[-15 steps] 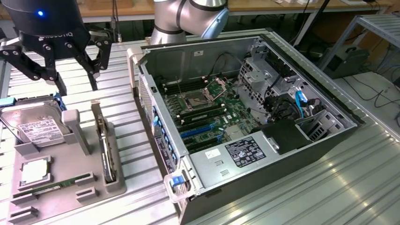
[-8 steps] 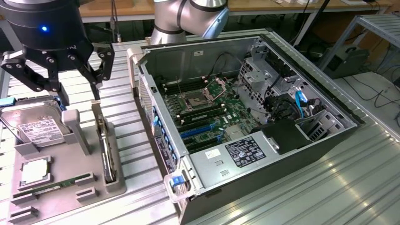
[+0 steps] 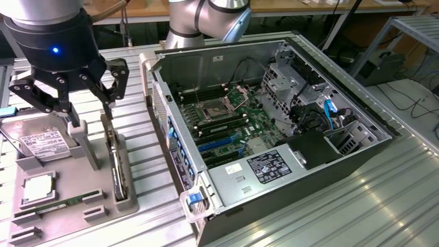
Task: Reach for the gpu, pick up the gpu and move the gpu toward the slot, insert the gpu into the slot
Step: 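Pick up the gpu and move the gpu toward the slot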
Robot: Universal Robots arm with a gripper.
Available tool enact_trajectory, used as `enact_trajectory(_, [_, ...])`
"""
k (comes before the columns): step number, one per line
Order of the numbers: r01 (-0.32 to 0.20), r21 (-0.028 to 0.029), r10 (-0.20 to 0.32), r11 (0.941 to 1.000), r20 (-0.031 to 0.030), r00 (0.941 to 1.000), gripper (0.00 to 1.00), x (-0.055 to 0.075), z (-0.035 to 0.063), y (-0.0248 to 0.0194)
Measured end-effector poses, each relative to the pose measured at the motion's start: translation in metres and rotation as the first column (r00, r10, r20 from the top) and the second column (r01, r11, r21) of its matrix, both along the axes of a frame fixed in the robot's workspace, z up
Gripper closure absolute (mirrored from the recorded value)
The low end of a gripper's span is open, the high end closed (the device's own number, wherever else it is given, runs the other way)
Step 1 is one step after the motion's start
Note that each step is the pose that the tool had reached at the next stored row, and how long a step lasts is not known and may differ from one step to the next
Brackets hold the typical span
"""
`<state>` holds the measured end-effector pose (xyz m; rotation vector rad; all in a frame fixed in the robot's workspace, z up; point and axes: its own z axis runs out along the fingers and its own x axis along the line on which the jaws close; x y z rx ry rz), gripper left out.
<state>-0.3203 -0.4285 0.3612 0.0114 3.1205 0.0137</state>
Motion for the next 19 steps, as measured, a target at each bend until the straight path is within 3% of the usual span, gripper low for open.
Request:
enact_trajectory(2, [-0.001,0.0002,0.001,1.0000,0.0003,1.0000,0.46,0.000,-0.0040,-0.0029])
enact_trajectory(8, [-0.027,0.0001,0.027,0.9996,-0.0004,0.9996,0.46,0.004,-0.0152,-0.0041])
enact_trajectory(19, [-0.029,0.0000,0.029,0.9996,-0.0005,0.9996,0.46,0.004,-0.0382,-0.0080])
